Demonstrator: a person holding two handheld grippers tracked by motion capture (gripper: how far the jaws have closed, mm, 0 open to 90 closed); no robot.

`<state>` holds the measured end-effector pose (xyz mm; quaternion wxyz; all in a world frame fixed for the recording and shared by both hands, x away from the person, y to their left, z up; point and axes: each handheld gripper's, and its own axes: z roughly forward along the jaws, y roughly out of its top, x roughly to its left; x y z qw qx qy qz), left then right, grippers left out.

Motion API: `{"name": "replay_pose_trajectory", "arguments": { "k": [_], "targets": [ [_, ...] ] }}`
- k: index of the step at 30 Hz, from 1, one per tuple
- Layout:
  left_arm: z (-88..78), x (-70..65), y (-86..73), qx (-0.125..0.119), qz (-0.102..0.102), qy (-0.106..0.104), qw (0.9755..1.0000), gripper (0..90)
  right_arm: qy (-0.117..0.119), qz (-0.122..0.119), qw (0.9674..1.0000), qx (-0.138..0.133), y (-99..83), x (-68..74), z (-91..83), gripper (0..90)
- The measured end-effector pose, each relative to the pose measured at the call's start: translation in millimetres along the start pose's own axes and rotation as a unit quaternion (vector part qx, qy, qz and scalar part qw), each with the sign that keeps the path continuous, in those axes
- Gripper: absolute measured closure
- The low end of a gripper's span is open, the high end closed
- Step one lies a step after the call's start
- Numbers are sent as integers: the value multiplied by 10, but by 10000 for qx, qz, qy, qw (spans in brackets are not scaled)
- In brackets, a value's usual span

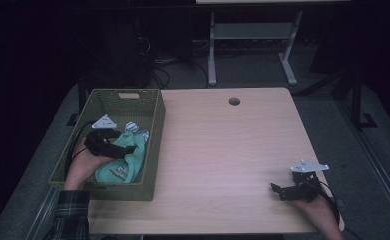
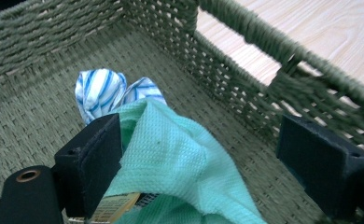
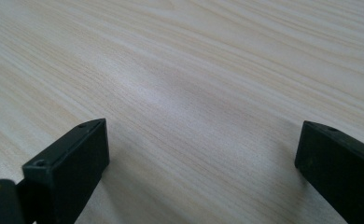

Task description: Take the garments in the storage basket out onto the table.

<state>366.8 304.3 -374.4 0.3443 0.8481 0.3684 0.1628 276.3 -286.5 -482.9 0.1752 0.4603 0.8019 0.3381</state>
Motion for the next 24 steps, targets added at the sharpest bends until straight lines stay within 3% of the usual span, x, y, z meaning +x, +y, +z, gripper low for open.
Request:
{"name": "replay_pose_trajectory", "arguments": {
  "k": [15,24],
  "targets": [
    [186,96,-110,226,-82,87,9997,146,0,0,10000,-2,0,0,0,27],
    [239,104,-133,380,-158,144,9991,240,-1,-2,10000,-2,0,0,0,27]
  ]
}}
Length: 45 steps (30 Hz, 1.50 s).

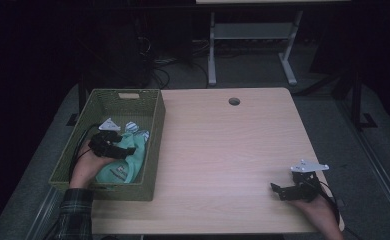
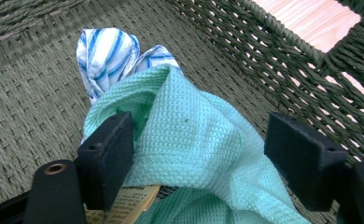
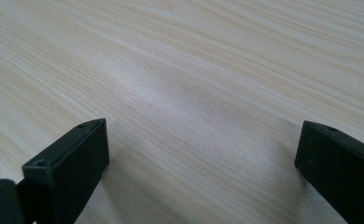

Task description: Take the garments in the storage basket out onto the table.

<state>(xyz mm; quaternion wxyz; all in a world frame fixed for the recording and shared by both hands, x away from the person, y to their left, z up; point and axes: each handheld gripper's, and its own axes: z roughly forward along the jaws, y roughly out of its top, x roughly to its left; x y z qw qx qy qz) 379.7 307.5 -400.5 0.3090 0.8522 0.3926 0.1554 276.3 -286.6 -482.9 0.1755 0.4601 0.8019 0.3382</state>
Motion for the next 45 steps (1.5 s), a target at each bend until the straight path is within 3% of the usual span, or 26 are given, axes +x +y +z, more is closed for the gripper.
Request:
{"name": "replay_pose_trajectory", "arguments": {
  "k": [7,11,17,24,34,45],
  "targets": [
    [-12,3,-7,28,-5,47,10000,425,1,2,10000,1,0,0,0,27],
    [-41,14,-11,-11,-75,-46,10000,621,1,1,10000,1,0,0,0,27],
    [-46,22,-14,87,-208,-191,9996,823,0,0,10000,1,0,0,0,27],
    [-83,26,-7,64,-263,-294,9992,835,-1,2,10000,1,0,0,0,27],
    [-185,47,10,-206,-403,-478,9978,835,0,0,10000,1,0,0,0,27],
    [-391,41,107,-487,-517,-532,9961,837,1,3,10000,2,0,0,0,27]
  ]
}}
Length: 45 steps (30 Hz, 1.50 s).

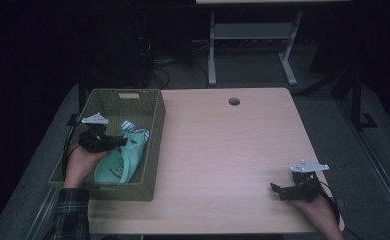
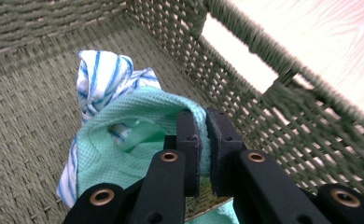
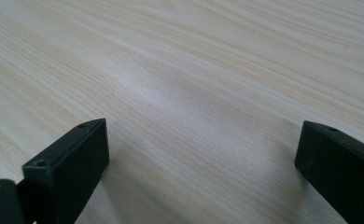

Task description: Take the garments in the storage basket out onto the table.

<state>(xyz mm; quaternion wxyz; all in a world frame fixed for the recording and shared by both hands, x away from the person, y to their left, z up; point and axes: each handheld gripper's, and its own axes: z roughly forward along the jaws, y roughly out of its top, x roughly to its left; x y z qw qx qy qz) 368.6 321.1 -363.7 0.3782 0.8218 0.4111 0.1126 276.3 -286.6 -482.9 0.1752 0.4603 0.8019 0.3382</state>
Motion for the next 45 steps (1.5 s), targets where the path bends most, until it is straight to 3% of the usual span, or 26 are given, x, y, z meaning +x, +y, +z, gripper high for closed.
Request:
{"name": "replay_pose_trajectory", "arguments": {
  "k": [12,31,45],
  "targets": [
    [-184,-32,164,-261,-49,-74,9996,839,-1,-3,10000,0,0,0,0,27],
    [-410,-187,466,-625,140,-231,9977,840,-2,-4,10000,-2,0,0,0,27],
    [-619,-306,730,-917,311,-361,9946,846,-1,-4,10000,-5,0,0,1,27]
  ]
}}
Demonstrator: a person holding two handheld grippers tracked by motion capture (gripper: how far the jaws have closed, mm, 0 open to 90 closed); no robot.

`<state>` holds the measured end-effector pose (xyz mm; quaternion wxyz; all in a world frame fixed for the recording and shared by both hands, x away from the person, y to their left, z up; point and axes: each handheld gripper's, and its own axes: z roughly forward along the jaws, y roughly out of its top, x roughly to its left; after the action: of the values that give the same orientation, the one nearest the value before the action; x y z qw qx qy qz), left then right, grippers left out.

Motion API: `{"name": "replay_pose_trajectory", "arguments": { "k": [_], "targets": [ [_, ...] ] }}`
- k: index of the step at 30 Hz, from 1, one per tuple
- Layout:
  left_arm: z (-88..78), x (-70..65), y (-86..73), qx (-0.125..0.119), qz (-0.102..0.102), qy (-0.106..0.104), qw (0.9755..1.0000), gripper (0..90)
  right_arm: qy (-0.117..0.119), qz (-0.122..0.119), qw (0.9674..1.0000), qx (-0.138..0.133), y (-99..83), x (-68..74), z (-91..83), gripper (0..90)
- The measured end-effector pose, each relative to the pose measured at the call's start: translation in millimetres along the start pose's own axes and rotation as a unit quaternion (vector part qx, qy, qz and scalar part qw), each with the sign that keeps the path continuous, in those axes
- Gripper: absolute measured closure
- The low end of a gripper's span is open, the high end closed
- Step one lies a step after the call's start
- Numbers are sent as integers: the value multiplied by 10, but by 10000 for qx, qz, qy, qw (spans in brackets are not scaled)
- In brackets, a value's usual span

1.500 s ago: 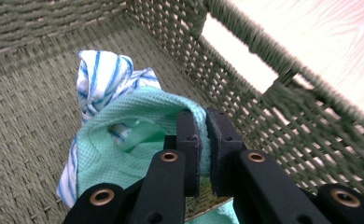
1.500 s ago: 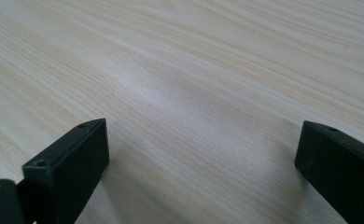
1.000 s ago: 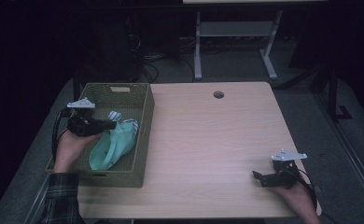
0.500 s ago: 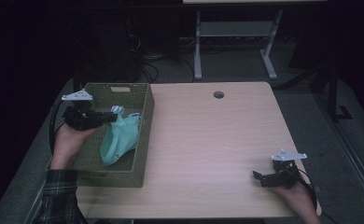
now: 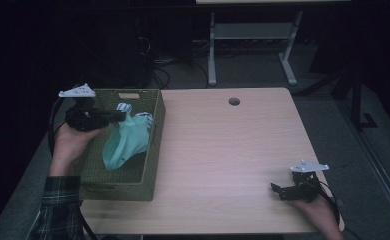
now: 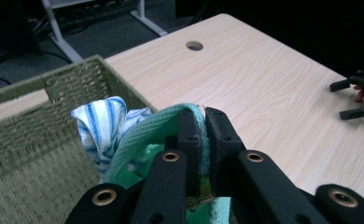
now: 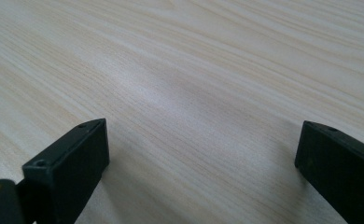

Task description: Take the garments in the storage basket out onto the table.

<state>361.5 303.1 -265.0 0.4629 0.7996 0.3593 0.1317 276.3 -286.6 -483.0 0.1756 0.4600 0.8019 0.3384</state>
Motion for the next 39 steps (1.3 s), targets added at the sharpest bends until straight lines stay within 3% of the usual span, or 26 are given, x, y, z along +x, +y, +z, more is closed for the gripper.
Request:
{"name": "replay_pose_trajectory", "arguments": {
  "k": [20,39],
  "targets": [
    [-58,-343,521,-371,405,-188,9983,847,-2,0,10000,2,0,0,-1,27],
    [292,-685,810,-426,636,-534,9956,847,1,-7,10000,6,0,-1,-1,27]
  ]
}}
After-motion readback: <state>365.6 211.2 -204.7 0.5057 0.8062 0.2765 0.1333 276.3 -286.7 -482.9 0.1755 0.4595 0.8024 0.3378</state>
